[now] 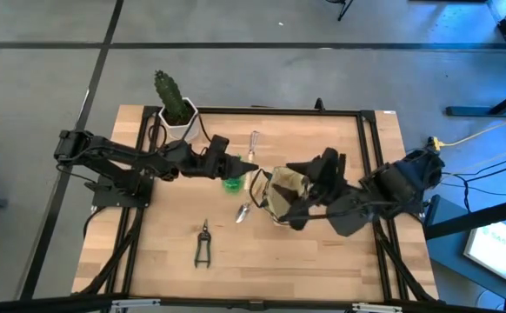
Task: Pick & Place Garden tools in Gardening bag
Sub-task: Put the brown hand rake into the light brown gardening bag
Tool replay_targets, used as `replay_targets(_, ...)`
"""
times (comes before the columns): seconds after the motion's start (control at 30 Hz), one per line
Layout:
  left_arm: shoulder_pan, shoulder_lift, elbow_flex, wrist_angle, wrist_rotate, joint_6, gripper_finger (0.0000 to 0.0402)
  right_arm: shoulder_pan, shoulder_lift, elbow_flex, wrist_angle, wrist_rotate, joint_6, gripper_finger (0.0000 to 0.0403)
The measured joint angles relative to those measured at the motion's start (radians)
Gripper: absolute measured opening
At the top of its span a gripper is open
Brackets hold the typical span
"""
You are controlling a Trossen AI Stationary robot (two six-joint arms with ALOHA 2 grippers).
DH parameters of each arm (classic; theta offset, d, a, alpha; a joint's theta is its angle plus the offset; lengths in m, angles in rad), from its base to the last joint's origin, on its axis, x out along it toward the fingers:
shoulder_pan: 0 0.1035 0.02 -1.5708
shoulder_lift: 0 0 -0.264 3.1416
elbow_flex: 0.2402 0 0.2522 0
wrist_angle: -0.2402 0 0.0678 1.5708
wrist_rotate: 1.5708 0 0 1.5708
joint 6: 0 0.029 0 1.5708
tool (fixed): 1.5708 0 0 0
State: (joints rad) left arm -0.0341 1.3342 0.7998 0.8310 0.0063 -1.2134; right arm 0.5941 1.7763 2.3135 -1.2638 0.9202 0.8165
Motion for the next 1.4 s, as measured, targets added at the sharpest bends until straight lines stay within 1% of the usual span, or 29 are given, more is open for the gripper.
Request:
replay_targets(0.07,0.005,0.0,0.0,-0.045,-0.012,0.059,0.0065,0.002,-0.015,0.0,-0.09,-0.058,0.033,0.0299)
replay_targets(0.13,0.006,0.0,0.0,-0.09,-0.029,0.123,0.0065,0.003,-0.019,0.0,-0.176,-0.145,-0.015,0.0299)
replay_targets(0.2,0.004,0.0,0.0,-0.128,-0.045,0.202,0.0065,0.022,-0.017,-0.009,-0.26,-0.187,-0.017,0.0299)
replay_targets(0.3,-0.004,0.0,0.0,-0.173,-0.029,0.418,0.0065,0.055,-0.017,-0.036,-0.249,-0.297,-0.039,0.0299)
replay_targets(0.37,-0.013,0.0,0.0,-0.195,-0.007,0.553,0.0065,0.074,-0.016,-0.049,-0.197,-0.367,-0.052,0.0299)
replay_targets(0.43,-0.019,0.0,0.0,-0.206,0.015,0.639,0.0065,0.082,-0.015,-0.071,-0.101,-0.411,-0.065,0.0299)
replay_targets(0.57,-0.014,0.0,0.0,-0.211,0.041,0.775,0.0065,0.09,-0.01,-0.153,0.111,-0.428,-0.035,0.0299)
replay_targets(0.63,-0.008,0.0,0.0,-0.214,0.044,0.852,0.0065,0.091,-0.01,-0.201,0.2,-0.43,0.024,0.0299)
replay_targets(0.73,0.001,-0.001,0.001,-0.243,0.048,0.948,0.0065,0.09,-0.01,-0.257,0.266,-0.431,0.134,0.0299)
replay_targets(0.8,0.005,-0.001,0.002,-0.291,0.029,0.979,0.0065,0.09,-0.01,-0.284,0.287,-0.446,0.185,0.0299)
replay_targets(0.87,0.004,-0.001,0.002,-0.343,-0.013,0.993,0.0065,0.087,-0.008,-0.292,0.299,-0.468,0.265,0.0299)
replay_targets(0.93,0.001,-0.001,0.002,-0.387,-0.065,0.962,0.0065,0.079,-0.002,-0.291,0.334,-0.463,0.353,0.0299)
replay_targets(1.0,0.001,0.0,-0.008,-0.365,-0.072,0.923,0.0065,0.075,0.01,-0.291,0.384,-0.422,0.407,0.0295)
replay_targets(1.07,0.001,-0.001,-0.034,-0.279,-0.05,0.916,0.0065,0.078,0.025,-0.291,0.436,-0.371,0.4,0.0287)
replay_targets(1.17,0.0,-0.001,-0.071,-0.183,-0.029,0.908,0.0065,0.097,0.031,-0.292,0.437,-0.292,0.345,0.0268)
replay_targets(1.23,0.0,-0.001,-0.09,-0.139,-0.001,0.889,0.0065,0.114,0.031,-0.292,0.434,-0.213,0.288,0.0244)
replay_targets(1.3,0.001,-0.001,-0.108,-0.097,0.027,0.886,0.0065,0.127,0.032,-0.292,0.442,-0.138,0.254,0.0211)
replay_targets(1.33,-0.001,-0.002,-0.116,-0.09,0.034,0.886,0.0065,0.13,0.032,-0.291,0.444,-0.121,0.241,0.019)
replay_targets(1.4,-0.007,-0.001,-0.124,-0.097,0.038,0.884,0.0065,0.132,0.032,-0.291,0.444,-0.128,0.218,0.0142)
